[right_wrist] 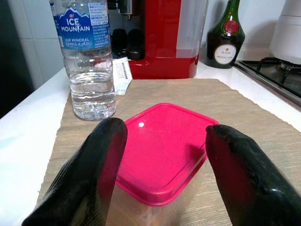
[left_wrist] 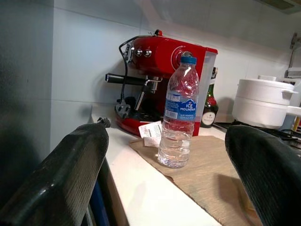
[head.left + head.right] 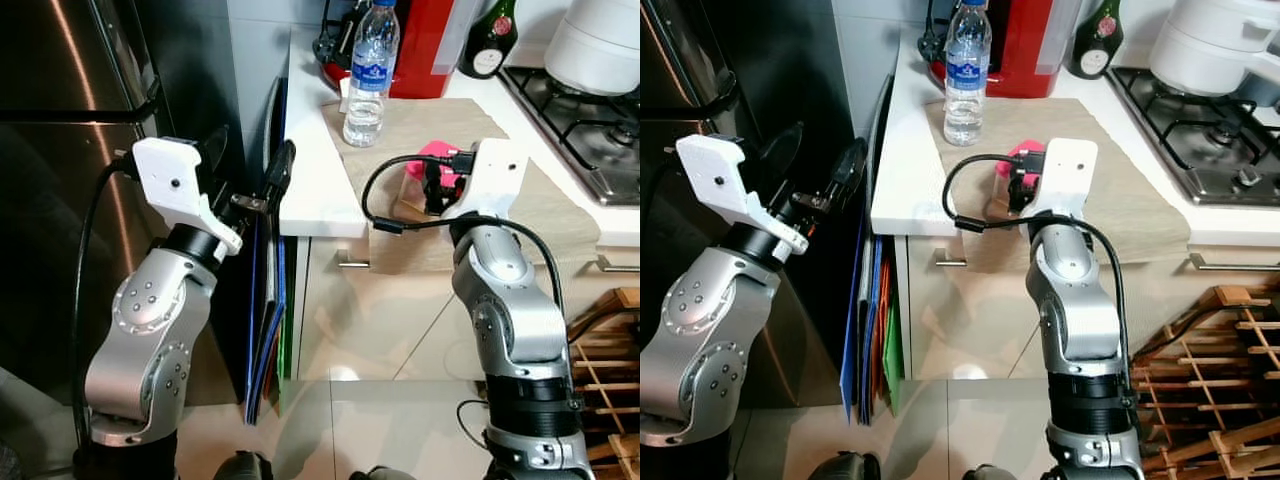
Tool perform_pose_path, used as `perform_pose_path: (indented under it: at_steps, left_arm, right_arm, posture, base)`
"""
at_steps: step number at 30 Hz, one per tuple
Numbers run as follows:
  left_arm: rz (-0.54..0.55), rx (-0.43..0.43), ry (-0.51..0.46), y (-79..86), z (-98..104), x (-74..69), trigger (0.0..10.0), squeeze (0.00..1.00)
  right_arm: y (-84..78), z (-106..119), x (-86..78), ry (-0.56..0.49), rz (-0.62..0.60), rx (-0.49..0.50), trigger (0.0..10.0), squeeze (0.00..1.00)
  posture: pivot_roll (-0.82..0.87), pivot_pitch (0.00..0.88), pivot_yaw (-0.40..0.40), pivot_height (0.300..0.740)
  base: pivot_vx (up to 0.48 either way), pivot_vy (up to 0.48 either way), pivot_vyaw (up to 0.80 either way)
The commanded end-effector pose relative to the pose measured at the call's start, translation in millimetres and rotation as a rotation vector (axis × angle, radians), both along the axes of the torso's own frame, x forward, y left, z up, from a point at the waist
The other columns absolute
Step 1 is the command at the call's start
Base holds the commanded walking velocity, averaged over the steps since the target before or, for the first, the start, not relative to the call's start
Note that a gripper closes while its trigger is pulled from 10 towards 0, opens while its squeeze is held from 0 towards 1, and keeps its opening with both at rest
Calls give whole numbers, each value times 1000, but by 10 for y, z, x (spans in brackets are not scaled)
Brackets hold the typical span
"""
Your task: Restocking fridge
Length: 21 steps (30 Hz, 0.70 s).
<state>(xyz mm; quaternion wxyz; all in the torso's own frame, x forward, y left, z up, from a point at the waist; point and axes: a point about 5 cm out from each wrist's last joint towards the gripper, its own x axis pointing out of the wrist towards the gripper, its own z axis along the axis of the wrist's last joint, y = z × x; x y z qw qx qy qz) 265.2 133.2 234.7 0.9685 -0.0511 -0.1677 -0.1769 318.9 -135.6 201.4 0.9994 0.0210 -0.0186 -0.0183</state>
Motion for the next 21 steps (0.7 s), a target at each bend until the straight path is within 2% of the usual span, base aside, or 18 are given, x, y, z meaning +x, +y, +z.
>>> perform_pose_path:
  at_steps: [1, 8, 14, 19, 21]
  left_arm:
    - [-23, 8, 6, -32, -7, 2, 10000, 0]
    - [-22, 18, 0, -33, -3, 13, 10000, 0]
    - [-19, 26, 0, -23, -8, 18, 10000, 0]
    - [-26, 26, 3, -40, -19, 23, 10000, 0]
    - [-34, 24, 4, -65, -22, 26, 10000, 0]
  right_arm:
    - [-95, -102, 9, 53, -43, -33, 10000, 0]
    - [-291, -123, -14, 61, -123, -71, 10000, 0]
    - [-574, -78, -133, 27, -223, -125, 10000, 0]
    - [-706, -121, -119, 47, -259, -162, 10000, 0]
    - [-798, -134, -120, 39, -288, -220, 10000, 0]
  posture:
    - [43, 29, -44, 740]
    - [47, 17, -46, 740]
    - [42, 14, -47, 740]
    - [30, 12, -42, 740]
    - [26, 13, -37, 740]
  base:
    - [0, 0, 0]
    - [0, 0, 0]
    - [0, 0, 0]
    - [0, 0, 0]
    - [0, 0, 0]
